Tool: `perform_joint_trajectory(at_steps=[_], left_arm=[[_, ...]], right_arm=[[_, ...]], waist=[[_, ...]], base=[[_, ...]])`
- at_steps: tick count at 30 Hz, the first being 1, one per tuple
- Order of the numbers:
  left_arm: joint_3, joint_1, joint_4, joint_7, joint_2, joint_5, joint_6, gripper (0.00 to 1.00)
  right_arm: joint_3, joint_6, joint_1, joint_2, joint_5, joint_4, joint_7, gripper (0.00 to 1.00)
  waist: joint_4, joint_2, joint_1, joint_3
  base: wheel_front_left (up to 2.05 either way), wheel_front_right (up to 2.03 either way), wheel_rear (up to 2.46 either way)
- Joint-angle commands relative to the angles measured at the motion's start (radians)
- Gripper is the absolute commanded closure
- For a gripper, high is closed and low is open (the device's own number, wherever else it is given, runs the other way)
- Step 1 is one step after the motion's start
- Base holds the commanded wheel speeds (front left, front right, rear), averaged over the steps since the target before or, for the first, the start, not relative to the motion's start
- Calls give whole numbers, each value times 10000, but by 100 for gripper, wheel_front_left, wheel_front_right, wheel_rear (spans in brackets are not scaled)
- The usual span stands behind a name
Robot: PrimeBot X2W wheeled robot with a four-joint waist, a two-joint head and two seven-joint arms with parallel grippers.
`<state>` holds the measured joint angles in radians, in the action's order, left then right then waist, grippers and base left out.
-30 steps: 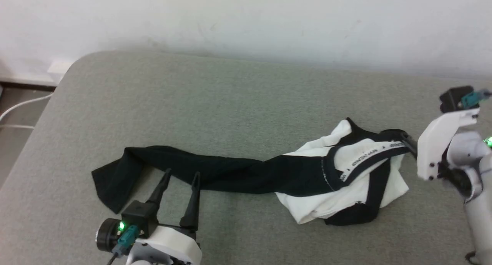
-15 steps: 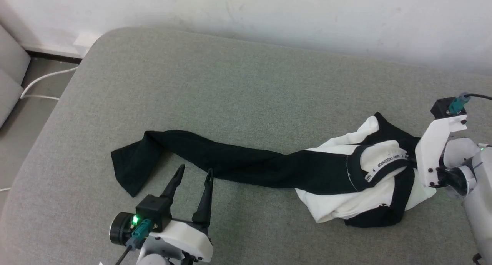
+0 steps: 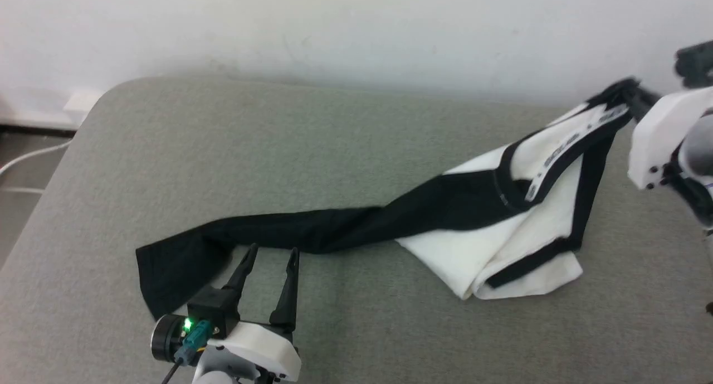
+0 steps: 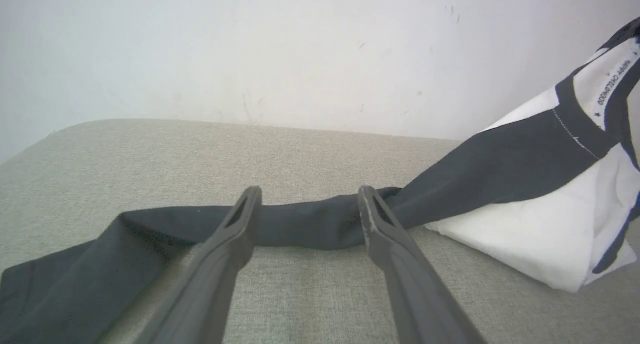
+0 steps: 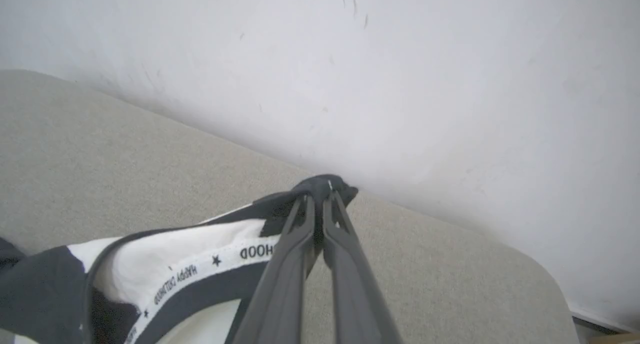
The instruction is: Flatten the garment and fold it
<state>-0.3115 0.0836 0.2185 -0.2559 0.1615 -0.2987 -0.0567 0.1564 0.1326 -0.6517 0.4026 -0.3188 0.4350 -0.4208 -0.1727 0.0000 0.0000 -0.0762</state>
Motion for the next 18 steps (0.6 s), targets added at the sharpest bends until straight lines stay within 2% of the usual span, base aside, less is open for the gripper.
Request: perform_joint_trajectory(at_steps=[1,4,7,8,11,15,18], left_arm=[[60,-157,-13,-48,22,-39,-61,0],[134,-298,-30,-52,2,-85,-104,0],[180,-458,-5,-54,-9,-122,-112,0],[180,-458,-5,-54,-9,-122,-112,0],[244,-590,40,-56,-8,-154,-107,0],[331,-631,151,-57,10,-169,-46,0],[342,-584,265,-57,3,-152,1,0]], right_arm=[[-280,-19,154,135,-90,-784,46,100],[-814,-19,1131,61,-245,-2306,-500,100],[-1401,-19,2832,-238,-575,-4039,-1625,100],[-1401,-19,2832,-238,-575,-4039,-1625,100],[-1854,-19,5005,-801,-994,-5686,-3038,100],[-1414,-19,7993,-1565,-1606,-7054,-4643,100],[-692,-19,9332,-1912,-1856,-7282,-5068,100]], waist=[[657,0,0,546],[957,0,0,708],[1236,0,0,804],[1236,0,0,804],[1502,0,0,844],[1736,0,0,835],[1866,0,0,820]], base=[[0,0,0],[0,0,0],[0,0,0],[0,0,0],[0,0,0],[0,0,0],[0,0,0]])
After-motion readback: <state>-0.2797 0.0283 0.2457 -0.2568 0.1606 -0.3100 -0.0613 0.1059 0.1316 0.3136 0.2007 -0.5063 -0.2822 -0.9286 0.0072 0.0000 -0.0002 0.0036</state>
